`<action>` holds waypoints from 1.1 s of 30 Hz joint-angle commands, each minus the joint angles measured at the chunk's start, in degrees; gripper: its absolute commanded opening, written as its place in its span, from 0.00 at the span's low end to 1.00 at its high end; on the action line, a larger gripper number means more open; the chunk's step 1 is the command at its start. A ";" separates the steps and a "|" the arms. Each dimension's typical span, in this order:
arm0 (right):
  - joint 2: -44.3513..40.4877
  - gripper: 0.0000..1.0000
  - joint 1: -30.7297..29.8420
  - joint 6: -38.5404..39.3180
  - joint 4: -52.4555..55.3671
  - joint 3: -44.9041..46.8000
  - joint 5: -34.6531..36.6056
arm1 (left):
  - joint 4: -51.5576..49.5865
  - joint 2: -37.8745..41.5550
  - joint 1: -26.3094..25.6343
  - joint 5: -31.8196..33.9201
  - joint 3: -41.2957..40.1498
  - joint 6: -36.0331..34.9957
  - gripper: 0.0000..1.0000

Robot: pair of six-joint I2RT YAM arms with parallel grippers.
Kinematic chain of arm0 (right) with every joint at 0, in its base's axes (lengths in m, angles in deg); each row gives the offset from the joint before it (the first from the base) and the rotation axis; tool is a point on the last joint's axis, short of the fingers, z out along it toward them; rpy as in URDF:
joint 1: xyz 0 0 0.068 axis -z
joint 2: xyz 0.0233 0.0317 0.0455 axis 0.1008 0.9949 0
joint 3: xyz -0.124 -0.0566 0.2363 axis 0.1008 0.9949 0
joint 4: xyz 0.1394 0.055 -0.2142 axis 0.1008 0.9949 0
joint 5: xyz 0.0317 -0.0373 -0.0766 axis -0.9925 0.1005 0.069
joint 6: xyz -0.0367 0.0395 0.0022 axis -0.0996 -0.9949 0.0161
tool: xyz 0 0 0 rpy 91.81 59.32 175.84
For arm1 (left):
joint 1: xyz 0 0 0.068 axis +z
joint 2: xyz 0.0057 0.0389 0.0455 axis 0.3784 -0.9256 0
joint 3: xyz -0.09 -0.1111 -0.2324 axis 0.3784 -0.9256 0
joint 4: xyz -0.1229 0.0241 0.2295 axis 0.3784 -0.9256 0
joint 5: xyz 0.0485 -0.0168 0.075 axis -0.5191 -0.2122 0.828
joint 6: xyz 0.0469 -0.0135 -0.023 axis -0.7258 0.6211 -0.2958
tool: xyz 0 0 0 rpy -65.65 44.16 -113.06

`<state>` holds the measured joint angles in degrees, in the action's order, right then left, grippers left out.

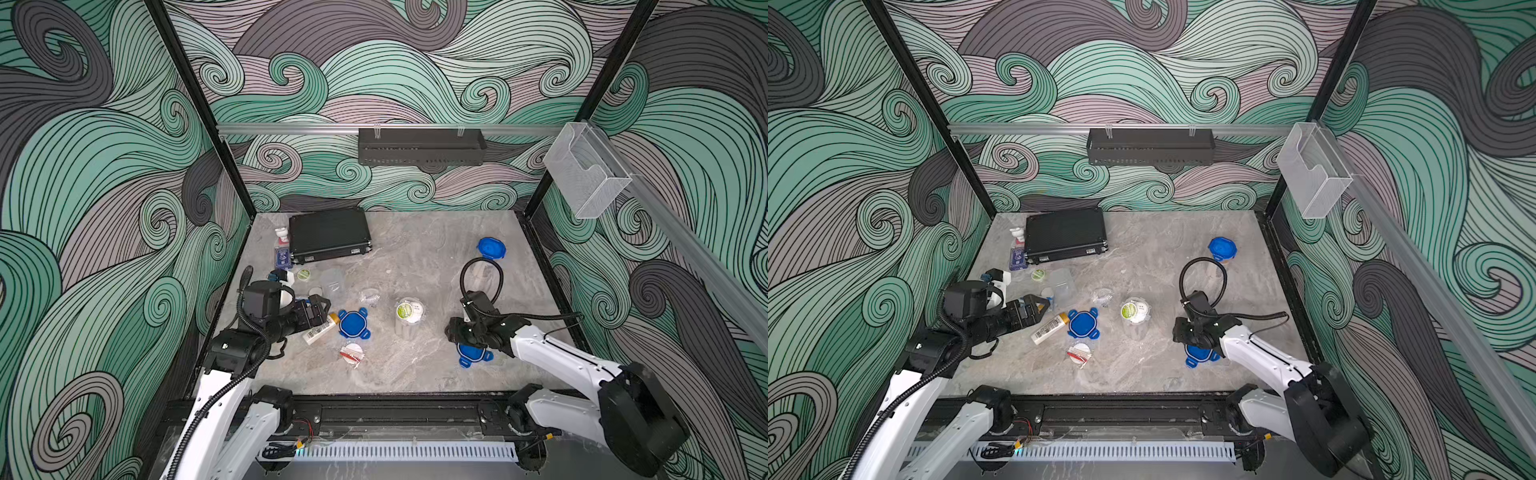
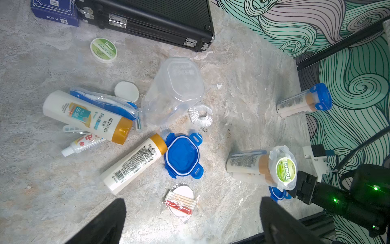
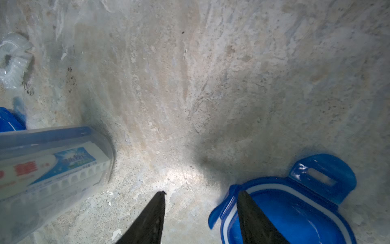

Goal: Take out toiletry kits
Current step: Adjust the lid at the center of the board, then pick up the container from the center of the board.

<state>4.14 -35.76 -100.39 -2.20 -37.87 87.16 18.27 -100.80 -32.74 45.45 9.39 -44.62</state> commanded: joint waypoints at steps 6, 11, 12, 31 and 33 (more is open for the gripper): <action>0.01 0.60 0.45 -1.83 0.16 1.84 2.76 | 0.46 0.04 0.31 -0.47 -0.21 -0.74 0.99; 1.91 0.59 0.45 -2.10 -3.78 2.14 -0.79 | 0.56 0.20 0.32 -0.47 -0.30 -0.70 0.99; 2.39 0.59 0.45 -2.10 -4.77 1.93 -1.92 | 0.55 0.19 0.32 -0.47 -0.25 -0.78 0.99; -9.86 0.75 3.34 21.76 -27.16 8.10 -15.42 | 0.97 -0.24 0.31 -1.52 -0.42 -1.16 0.99; -11.99 0.76 3.15 22.60 -34.26 12.43 -20.01 | 1.07 -0.24 0.29 -1.61 -0.56 -1.19 0.98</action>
<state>-6.09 -32.55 -84.15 -25.15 -29.96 74.29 18.71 -100.93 -32.74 44.53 8.76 -45.06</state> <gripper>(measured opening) 0.760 0.986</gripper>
